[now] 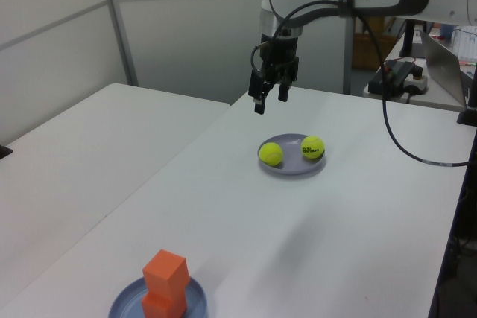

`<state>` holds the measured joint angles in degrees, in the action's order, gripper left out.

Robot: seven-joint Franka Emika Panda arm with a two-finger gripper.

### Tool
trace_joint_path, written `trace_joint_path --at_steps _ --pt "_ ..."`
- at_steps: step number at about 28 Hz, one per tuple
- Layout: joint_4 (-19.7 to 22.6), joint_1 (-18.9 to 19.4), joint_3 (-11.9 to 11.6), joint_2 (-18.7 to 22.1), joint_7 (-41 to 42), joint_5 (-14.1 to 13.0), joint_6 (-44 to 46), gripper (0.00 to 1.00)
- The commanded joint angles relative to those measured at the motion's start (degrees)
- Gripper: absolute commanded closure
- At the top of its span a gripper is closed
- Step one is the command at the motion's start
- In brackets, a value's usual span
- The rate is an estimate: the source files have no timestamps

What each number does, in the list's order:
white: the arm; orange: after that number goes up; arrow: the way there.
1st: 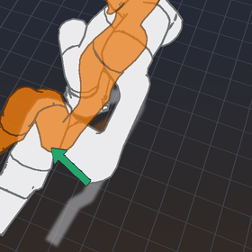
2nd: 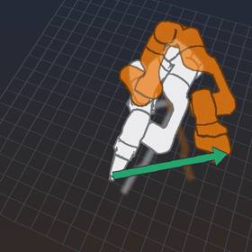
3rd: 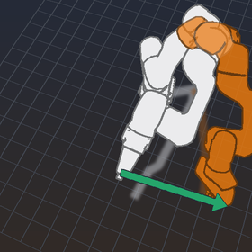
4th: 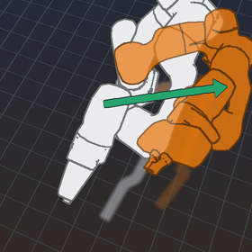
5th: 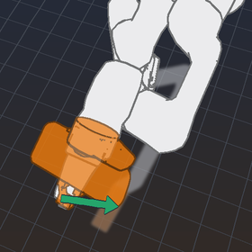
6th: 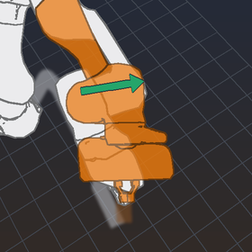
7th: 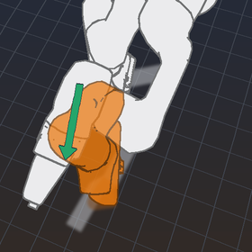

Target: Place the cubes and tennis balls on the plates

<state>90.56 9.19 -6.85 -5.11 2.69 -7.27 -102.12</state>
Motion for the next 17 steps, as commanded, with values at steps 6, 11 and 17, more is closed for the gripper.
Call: trace_joint_path --at_steps 6,11,17 --pt "1.73 0.13 0.35 1.86 -1.46 0.94 0.35 0.00" --pt "1.73 0.13 0.35 1.86 -1.55 0.86 0.35 0.00" --pt "1.82 0.13 0.35 2.04 -1.81 0.86 0.43 0.00"
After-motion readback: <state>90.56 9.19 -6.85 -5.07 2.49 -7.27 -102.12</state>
